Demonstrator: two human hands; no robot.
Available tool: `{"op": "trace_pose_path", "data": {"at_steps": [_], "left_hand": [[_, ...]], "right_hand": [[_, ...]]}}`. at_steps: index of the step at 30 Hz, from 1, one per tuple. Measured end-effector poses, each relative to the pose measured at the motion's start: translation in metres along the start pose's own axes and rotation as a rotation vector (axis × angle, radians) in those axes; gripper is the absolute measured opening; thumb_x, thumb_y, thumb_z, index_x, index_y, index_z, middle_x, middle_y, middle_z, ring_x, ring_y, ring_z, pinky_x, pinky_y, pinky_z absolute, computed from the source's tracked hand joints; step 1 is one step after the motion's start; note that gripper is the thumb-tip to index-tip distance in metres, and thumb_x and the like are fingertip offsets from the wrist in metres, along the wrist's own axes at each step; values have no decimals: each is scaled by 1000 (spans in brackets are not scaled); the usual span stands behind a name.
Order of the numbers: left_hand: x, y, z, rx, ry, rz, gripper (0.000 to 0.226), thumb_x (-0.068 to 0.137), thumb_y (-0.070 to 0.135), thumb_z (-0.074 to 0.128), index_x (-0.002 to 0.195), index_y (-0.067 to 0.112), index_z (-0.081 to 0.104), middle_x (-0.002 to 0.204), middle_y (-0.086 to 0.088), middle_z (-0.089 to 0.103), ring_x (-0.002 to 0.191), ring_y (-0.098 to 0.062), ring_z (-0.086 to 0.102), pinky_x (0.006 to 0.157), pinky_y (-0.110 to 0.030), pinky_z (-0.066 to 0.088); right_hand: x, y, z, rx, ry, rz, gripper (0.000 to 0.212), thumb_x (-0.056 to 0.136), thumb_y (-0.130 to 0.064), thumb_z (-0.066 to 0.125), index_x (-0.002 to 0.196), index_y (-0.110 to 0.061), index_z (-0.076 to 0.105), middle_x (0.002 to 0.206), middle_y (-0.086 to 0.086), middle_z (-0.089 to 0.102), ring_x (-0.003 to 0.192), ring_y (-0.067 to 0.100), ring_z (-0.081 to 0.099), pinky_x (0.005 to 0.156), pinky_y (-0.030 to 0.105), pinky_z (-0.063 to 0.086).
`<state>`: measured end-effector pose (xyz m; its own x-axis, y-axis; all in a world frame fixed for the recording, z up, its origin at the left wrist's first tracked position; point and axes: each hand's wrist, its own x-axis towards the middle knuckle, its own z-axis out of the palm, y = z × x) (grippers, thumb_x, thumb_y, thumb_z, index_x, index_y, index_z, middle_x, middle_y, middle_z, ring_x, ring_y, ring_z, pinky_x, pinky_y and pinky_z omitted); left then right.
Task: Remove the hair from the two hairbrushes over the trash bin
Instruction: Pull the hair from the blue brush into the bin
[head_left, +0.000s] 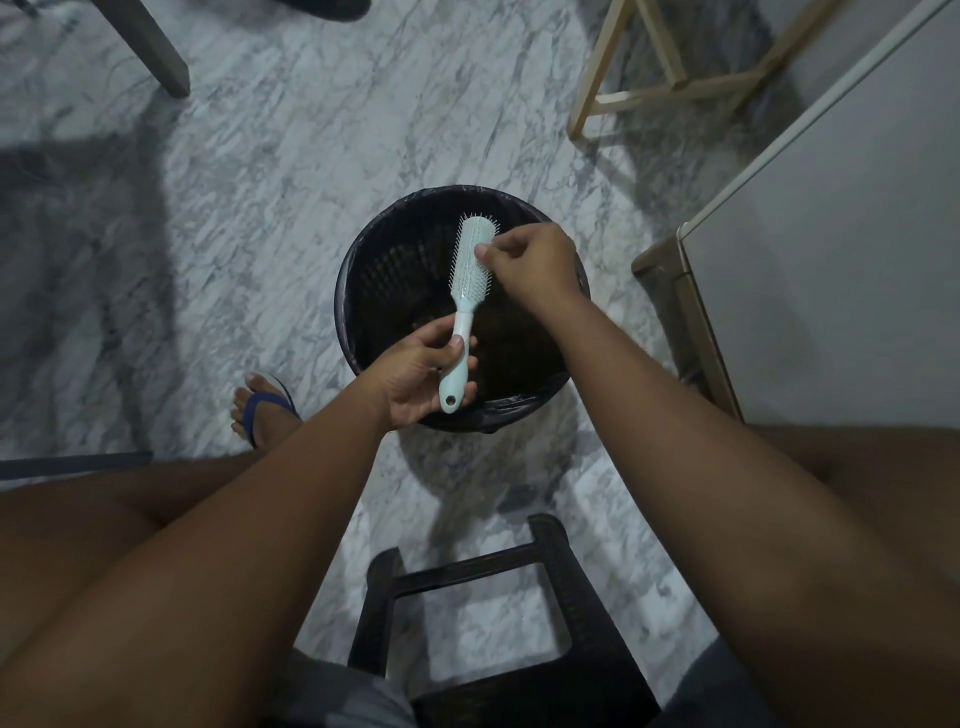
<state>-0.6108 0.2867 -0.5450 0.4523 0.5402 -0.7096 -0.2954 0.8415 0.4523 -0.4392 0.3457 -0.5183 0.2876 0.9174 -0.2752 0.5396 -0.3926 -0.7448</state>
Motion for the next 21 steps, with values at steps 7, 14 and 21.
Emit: {"op": "trace_pose_path", "data": {"at_steps": [7, 14, 21], "left_hand": [[1, 0, -2, -42, 57, 5, 40, 99, 6, 50, 139, 12, 50, 107, -7, 59, 81, -15, 62, 64, -35, 57], [-5, 3, -5, -58, -48, -41, 40, 101, 6, 46, 139, 18, 50, 128, -6, 68, 111, -26, 69, 76, -43, 61], [-9, 9, -2, 39, -120, -53, 40, 101, 6, 47, 138, 20, 52, 135, -3, 64, 118, -26, 64, 82, -41, 58]], "right_hand": [[15, 5, -6, 120, 172, 40, 19, 96, -16, 57, 90, -12, 74, 82, -3, 73, 76, 7, 65, 73, 18, 48], [8, 11, -3, 75, -118, 5, 61, 85, -42, 74, 139, -19, 54, 119, -3, 65, 103, 12, 66, 91, 23, 48], [14, 3, -1, 17, 33, -54, 30, 84, -29, 78, 108, -11, 76, 98, 3, 76, 89, 10, 70, 83, 18, 52]]}}
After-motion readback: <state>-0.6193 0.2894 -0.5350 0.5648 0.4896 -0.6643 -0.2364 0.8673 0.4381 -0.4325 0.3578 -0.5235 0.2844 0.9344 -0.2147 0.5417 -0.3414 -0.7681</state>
